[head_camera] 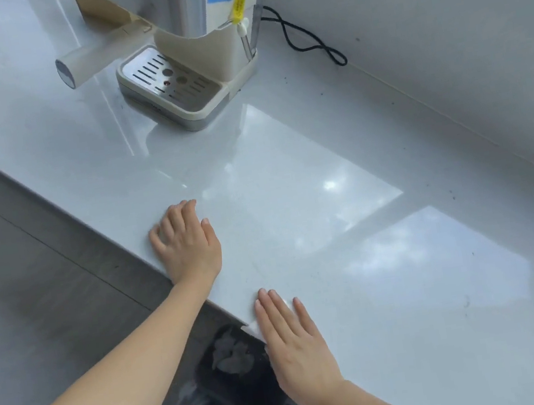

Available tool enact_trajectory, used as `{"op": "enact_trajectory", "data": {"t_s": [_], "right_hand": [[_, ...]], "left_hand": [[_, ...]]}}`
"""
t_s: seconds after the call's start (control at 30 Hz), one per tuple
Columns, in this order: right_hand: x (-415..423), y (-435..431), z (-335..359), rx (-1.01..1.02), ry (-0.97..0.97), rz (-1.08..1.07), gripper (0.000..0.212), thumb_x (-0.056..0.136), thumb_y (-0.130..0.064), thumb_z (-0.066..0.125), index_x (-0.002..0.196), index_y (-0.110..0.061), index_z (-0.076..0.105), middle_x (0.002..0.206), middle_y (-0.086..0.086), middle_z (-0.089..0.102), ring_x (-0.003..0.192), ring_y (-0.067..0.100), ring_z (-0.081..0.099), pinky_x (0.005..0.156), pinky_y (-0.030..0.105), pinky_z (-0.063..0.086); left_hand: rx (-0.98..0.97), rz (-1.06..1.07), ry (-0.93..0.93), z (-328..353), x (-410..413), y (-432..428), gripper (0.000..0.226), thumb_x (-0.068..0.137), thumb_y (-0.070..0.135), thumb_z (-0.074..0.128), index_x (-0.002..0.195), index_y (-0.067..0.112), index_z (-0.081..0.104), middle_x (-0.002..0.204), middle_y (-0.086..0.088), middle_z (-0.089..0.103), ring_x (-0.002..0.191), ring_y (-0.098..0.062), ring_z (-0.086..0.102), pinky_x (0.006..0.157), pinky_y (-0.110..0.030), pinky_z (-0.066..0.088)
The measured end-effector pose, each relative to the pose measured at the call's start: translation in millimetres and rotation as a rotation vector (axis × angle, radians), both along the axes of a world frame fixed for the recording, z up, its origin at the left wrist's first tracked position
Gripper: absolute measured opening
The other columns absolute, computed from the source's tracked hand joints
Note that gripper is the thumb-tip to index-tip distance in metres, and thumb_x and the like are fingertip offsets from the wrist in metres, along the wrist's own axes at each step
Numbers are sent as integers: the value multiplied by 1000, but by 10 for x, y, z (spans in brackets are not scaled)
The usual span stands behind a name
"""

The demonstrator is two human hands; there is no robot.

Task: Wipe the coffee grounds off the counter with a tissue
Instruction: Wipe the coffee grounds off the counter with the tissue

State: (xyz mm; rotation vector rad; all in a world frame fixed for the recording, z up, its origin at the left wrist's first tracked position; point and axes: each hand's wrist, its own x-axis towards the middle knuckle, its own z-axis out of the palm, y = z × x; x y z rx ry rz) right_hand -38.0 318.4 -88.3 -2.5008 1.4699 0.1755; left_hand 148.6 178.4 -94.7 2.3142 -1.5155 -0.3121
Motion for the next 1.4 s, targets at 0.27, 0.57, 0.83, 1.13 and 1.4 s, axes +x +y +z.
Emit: {"op": "enact_trajectory", "data": {"t_s": [0.27, 0.57, 0.83, 1.13, 1.4], "right_hand": [[-206, -344, 44, 39, -9, -197, 64, 98, -50, 10, 149, -19, -12, 160, -4, -14, 146, 11, -15, 117, 39, -11], [-1054, -1230, 18, -42, 2, -732, 68, 92, -47, 10, 150, -14, -4, 161, 3, -5, 147, 13, -9, 120, 42, -4], [525, -1935, -15, -25, -101, -335, 65, 98, -43, 16, 150, -9, -2, 161, 7, -5, 147, 18, -10, 120, 42, -7], [333, -511, -34, -38, -17, -66, 66, 99, -47, 19, 151, -10, 4, 161, 6, 2, 148, 18, -3, 118, 46, 3], [-1287, 106, 66, 24, 80, -615, 63, 96, -47, 3, 149, -17, -12, 161, 1, -11, 146, 10, -15, 118, 38, -8]], "left_hand": [[-19, -56, -12, -12, 77, -145, 40, 90, 26, 43, 129, 17, 44, 136, -6, 45, 129, -27, 36, 106, -45, 23], [90, -62, -89, -96, 363, -337, 52, 95, 29, 29, 145, 21, 21, 159, 0, 16, 147, -20, 6, 116, -48, 3], [87, -31, 0, -75, 380, -345, 50, 96, 32, 26, 145, 25, 25, 158, 5, 19, 147, -15, 7, 117, -45, -1], [46, -36, 35, -70, 408, -338, 48, 96, 31, 27, 143, 24, 32, 157, 3, 24, 147, -16, 10, 117, -47, 2], [72, -218, -33, 3, 248, -103, 53, 97, 28, 27, 147, 11, 21, 159, -5, 15, 147, -20, 8, 120, -43, 3]]}}
